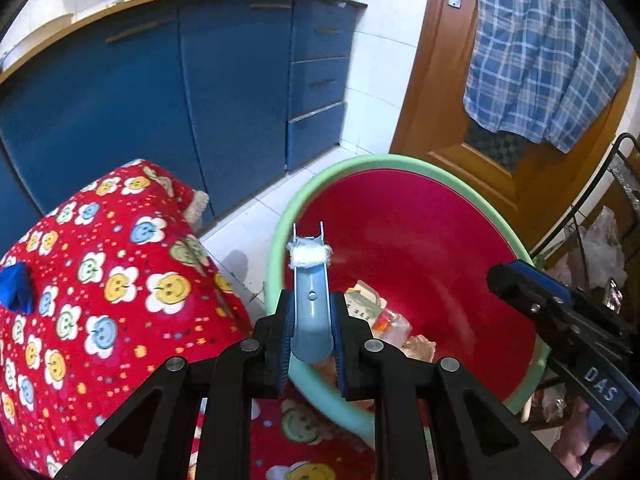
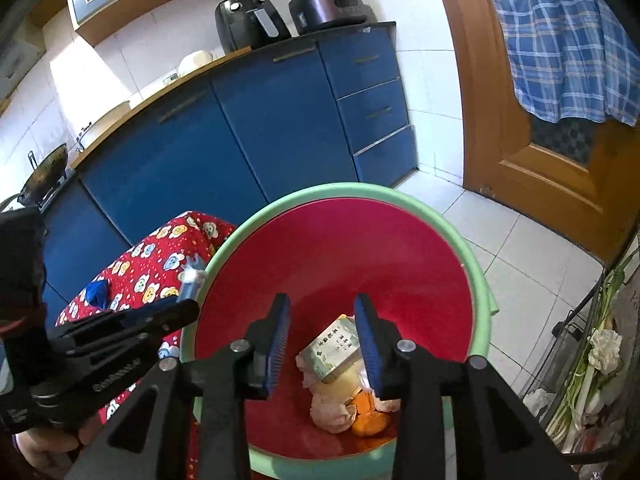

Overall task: Collect trash
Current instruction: 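Open both tools over the red bucket to drop tube and bag, then move both open tools back over the table toward the scrubber and cloth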

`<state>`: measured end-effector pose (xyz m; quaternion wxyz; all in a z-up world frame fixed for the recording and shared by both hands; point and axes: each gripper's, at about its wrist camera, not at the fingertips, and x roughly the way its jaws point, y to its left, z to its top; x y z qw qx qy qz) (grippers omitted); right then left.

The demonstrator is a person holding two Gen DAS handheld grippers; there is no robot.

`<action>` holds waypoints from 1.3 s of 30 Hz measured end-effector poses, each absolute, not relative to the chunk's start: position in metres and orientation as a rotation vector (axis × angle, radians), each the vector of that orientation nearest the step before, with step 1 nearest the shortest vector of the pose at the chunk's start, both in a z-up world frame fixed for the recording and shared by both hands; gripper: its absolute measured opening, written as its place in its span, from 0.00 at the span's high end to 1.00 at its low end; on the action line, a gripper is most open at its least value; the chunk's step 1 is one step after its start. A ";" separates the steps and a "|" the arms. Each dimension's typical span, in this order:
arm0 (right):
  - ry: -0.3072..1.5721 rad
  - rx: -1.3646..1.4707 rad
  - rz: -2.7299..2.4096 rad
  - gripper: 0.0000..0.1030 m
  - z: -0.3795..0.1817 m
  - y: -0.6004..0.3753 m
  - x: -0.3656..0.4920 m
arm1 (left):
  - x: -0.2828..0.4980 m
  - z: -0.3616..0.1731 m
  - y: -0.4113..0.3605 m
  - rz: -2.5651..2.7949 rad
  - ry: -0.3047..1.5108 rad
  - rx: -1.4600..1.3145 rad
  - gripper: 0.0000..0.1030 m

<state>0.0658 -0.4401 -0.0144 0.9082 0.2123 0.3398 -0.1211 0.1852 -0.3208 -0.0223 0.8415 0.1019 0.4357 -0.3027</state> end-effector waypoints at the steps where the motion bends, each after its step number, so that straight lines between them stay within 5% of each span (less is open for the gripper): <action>1: 0.698 0.443 -0.250 0.65 -0.014 -0.442 0.065 | 0.186 -0.024 -0.324 -0.644 0.926 0.216 0.82; 6: 0.689 0.464 -0.253 0.65 -0.014 -0.449 0.061 | 0.183 -0.029 -0.330 -0.654 0.936 0.218 0.80; 8: 0.688 0.465 -0.254 0.65 -0.013 -0.451 0.059 | 0.182 -0.030 -0.330 -0.652 0.944 0.208 0.64; 10: 0.687 0.465 -0.255 0.65 -0.012 -0.451 0.057 | 0.180 -0.029 -0.329 -0.655 0.940 0.198 0.60; 39: 0.658 0.397 -0.068 0.63 0.025 -0.363 0.066 | 0.179 0.024 -0.159 -0.366 0.845 0.055 0.60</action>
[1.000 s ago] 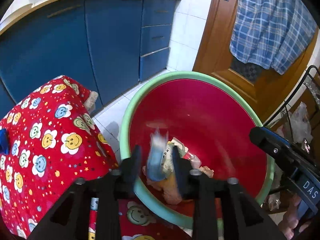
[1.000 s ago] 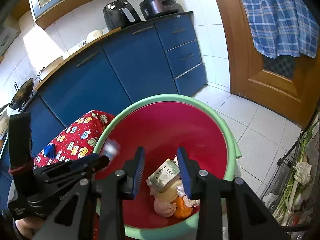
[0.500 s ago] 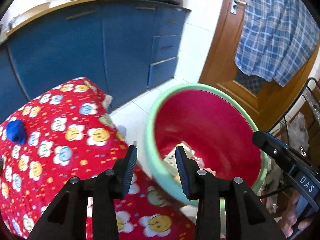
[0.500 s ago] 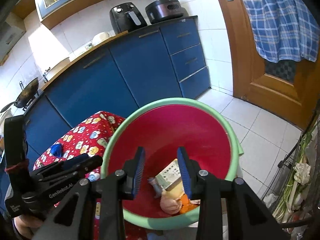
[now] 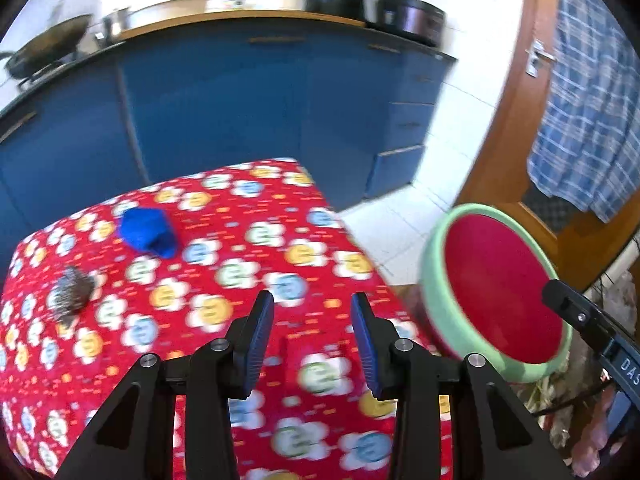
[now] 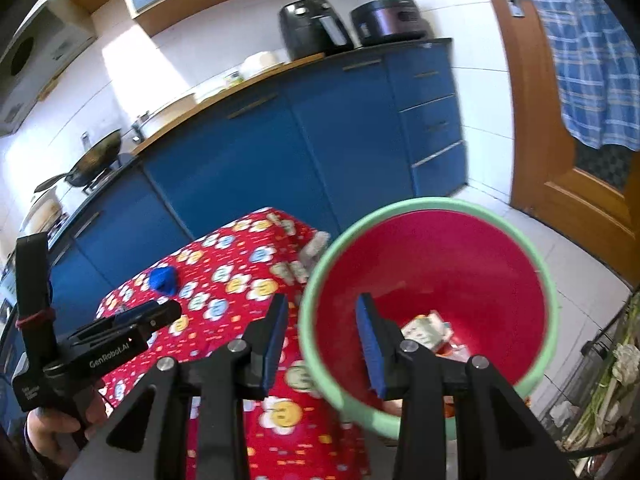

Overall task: Collect trash
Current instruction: 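Move both open tools back over the table toward the scrubber and cloth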

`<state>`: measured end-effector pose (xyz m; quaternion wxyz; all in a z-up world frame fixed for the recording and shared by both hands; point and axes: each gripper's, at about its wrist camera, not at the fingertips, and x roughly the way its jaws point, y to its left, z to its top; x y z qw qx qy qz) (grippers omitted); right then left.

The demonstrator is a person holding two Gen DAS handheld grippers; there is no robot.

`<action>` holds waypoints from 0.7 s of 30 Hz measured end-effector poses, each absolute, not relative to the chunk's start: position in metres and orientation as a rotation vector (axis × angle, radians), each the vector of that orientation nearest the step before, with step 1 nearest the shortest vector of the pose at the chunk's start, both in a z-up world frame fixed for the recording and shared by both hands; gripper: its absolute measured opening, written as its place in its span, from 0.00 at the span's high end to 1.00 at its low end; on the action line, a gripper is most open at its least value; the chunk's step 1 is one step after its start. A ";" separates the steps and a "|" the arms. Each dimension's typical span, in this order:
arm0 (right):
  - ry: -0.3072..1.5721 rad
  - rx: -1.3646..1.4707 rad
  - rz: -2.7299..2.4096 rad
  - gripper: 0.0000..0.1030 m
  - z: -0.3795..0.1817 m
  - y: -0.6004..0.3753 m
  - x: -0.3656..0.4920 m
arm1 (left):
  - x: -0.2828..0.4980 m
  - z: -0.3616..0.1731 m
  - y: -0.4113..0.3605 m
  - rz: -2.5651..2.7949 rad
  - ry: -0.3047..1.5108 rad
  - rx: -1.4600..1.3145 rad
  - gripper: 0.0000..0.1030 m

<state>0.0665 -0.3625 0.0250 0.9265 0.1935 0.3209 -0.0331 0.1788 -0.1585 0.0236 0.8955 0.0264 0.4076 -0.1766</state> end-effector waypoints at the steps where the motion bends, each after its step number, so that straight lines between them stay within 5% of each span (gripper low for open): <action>1: 0.659 0.393 -0.056 0.63 0.026 -0.357 0.069 | 0.179 0.024 -0.151 -0.350 0.846 0.048 0.60; 21: 0.710 0.322 0.135 0.59 0.035 -0.249 0.123 | 0.207 0.029 0.000 -0.059 0.828 -0.009 0.60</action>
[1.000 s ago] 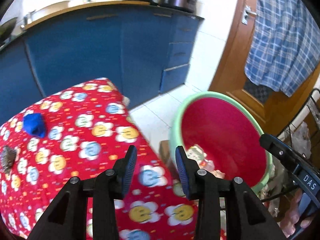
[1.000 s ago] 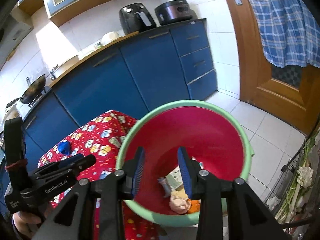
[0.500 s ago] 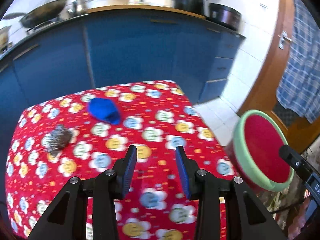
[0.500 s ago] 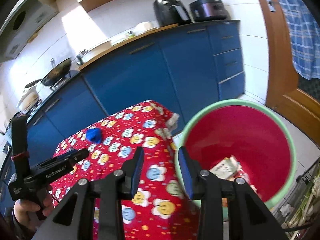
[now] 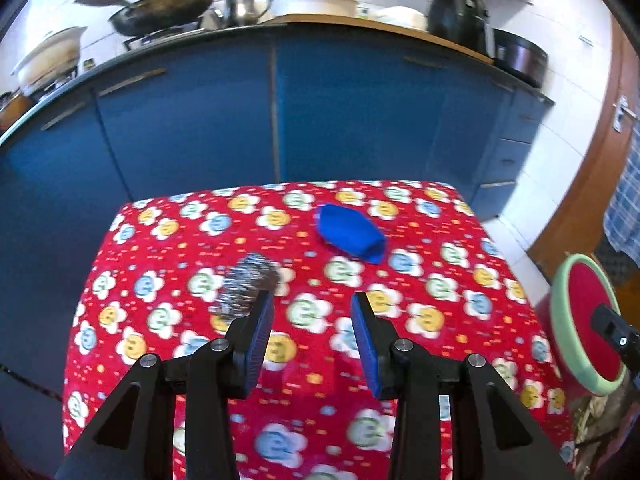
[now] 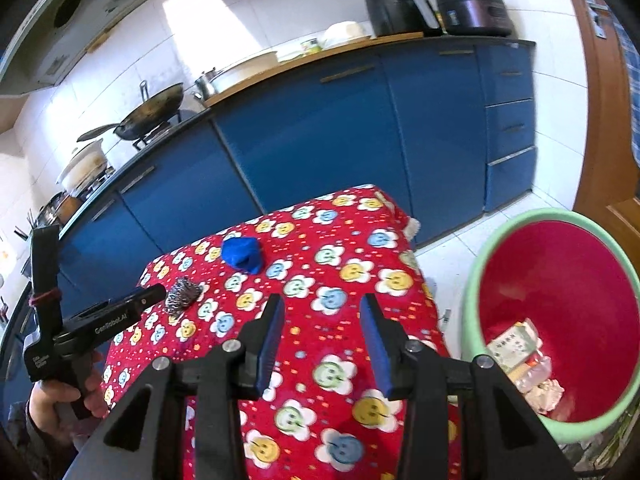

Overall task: Collect trash
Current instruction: 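Move both open tools back over the table toward the scrubber and cloth, then grasp the steel scrubber with the left tool while the right tool grasps the blue cloth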

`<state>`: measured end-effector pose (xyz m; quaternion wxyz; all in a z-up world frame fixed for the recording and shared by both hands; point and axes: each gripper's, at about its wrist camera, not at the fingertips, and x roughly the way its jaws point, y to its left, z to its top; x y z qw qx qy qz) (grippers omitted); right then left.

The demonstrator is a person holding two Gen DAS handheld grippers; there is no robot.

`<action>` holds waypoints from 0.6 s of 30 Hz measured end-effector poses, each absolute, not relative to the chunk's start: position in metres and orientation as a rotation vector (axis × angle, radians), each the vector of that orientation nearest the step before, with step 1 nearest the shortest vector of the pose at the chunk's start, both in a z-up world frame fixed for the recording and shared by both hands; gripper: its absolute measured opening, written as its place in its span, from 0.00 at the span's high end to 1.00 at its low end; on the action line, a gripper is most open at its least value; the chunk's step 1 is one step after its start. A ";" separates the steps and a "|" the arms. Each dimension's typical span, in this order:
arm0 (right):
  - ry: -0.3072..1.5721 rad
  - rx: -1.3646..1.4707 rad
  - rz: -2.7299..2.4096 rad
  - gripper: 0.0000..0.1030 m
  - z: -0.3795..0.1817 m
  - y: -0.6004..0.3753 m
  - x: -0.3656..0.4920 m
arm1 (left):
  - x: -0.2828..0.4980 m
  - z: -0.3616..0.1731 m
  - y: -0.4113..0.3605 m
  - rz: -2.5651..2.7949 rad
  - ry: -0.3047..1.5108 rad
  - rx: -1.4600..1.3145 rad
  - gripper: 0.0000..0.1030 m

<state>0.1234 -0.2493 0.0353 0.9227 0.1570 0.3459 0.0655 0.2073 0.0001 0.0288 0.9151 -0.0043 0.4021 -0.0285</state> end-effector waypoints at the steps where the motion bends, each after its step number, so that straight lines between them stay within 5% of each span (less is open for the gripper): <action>1: 0.714 0.318 0.141 0.58 0.036 -0.244 0.127 | 0.210 0.027 0.007 -0.049 0.832 -0.013 0.60; 18: 0.779 0.251 0.203 0.54 0.021 -0.175 0.197 | 0.257 -0.021 0.054 -0.022 0.904 -0.108 0.60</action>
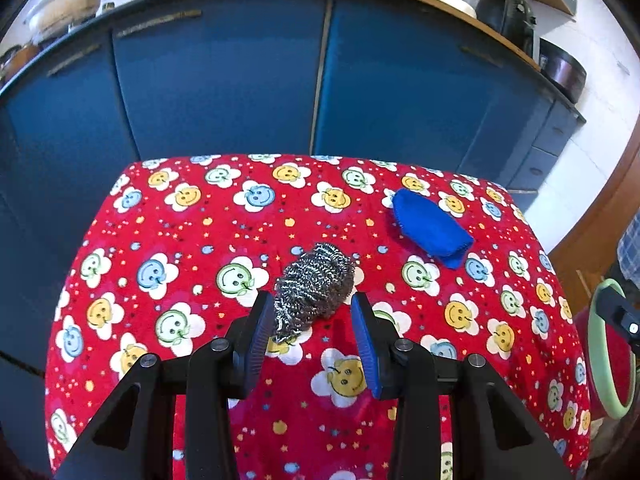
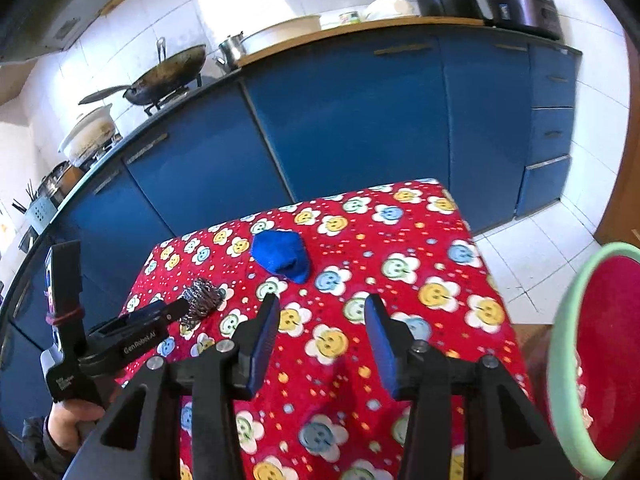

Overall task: Collect trash
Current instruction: 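Grasp the steel scrubber with the left tool while the right tool grasps the blue cloth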

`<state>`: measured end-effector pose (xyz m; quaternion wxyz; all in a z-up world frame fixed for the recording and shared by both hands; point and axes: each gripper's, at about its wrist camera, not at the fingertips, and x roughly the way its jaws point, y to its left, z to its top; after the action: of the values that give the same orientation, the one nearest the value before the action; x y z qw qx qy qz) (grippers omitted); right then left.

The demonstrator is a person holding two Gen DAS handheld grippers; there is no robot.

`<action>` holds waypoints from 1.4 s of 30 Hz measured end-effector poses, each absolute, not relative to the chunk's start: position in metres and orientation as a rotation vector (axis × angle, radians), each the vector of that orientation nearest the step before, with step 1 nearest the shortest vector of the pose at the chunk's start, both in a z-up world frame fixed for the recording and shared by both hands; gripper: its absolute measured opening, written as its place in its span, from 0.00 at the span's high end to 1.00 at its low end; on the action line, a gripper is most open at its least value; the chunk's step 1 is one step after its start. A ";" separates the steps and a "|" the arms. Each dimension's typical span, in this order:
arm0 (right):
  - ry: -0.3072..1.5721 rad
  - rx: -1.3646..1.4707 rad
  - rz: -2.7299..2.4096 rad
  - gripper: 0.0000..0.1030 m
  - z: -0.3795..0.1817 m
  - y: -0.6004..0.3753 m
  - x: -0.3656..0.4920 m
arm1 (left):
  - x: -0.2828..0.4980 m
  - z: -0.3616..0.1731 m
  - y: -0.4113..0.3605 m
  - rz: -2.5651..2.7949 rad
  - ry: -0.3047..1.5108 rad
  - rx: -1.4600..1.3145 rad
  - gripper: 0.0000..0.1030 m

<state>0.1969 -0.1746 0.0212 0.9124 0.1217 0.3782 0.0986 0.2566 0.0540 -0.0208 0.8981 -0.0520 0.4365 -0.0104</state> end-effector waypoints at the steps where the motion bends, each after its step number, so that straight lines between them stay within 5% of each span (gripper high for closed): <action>1: 0.786 0.241 0.205 0.54 0.019 -0.169 0.203 | 0.259 -0.023 0.055 -0.022 0.905 -0.114 0.60; 27: 0.848 0.099 0.256 0.50 -0.043 -0.095 0.309 | 0.270 -0.046 0.063 -0.045 0.886 -0.175 0.65; 35: 0.890 0.096 0.242 0.84 -0.055 -0.094 0.315 | 0.269 -0.045 0.062 -0.036 0.874 -0.168 0.69; 42: 0.876 0.115 0.263 0.88 -0.049 -0.095 0.304 | 0.268 -0.043 0.064 -0.035 0.856 -0.172 0.78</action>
<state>0.3041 -0.0947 -0.0494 0.8957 0.0554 0.4225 0.1270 0.2676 0.0639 -0.0433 0.9060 -0.0831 0.4146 -0.0172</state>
